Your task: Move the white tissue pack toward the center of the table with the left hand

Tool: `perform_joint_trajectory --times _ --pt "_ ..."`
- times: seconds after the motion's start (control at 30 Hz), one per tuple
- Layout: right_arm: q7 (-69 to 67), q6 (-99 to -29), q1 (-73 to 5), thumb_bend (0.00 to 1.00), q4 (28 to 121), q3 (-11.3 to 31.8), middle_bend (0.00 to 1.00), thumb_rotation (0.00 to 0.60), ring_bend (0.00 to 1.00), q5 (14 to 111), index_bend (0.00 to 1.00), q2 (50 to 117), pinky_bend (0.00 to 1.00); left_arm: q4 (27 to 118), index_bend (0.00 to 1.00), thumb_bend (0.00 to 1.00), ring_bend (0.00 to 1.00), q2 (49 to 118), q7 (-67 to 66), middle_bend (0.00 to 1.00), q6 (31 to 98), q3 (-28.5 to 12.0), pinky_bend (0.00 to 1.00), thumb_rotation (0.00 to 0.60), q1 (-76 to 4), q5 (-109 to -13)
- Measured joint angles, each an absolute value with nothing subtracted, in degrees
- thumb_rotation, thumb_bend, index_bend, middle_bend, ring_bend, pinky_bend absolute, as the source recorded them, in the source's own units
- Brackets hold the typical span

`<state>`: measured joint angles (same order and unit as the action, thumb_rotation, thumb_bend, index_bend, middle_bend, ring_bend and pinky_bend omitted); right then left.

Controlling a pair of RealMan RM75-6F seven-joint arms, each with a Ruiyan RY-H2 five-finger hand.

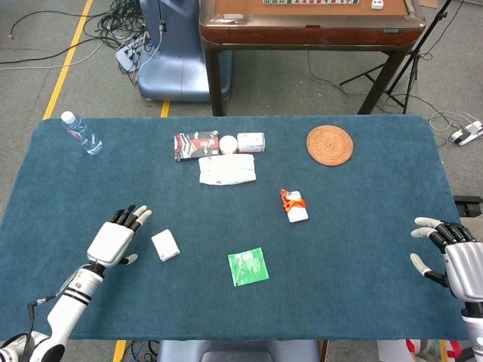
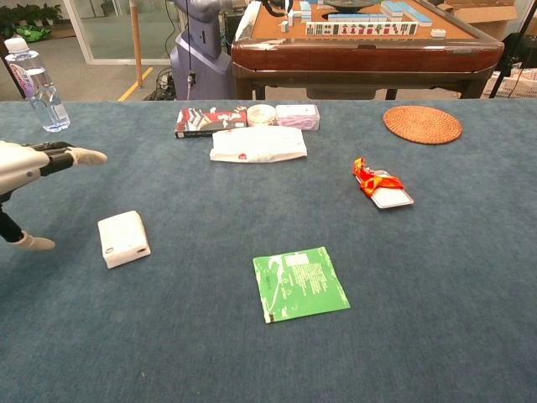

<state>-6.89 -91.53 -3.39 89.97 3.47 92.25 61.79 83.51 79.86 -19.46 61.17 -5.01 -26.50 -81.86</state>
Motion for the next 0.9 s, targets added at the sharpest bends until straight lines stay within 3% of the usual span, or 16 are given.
perform_joint_trajectory --times 0.9 --pt "-9.95 -93.2 -2.65 0.22 89.98 3.89 0.3 0.6 0.27 92.34 0.43 60.59 0.3 82.37 0.0 0.0 0.0 84.95 -23.21 0.0 57.75 -6.61 0.11 0.6 -31.37 -74.42"
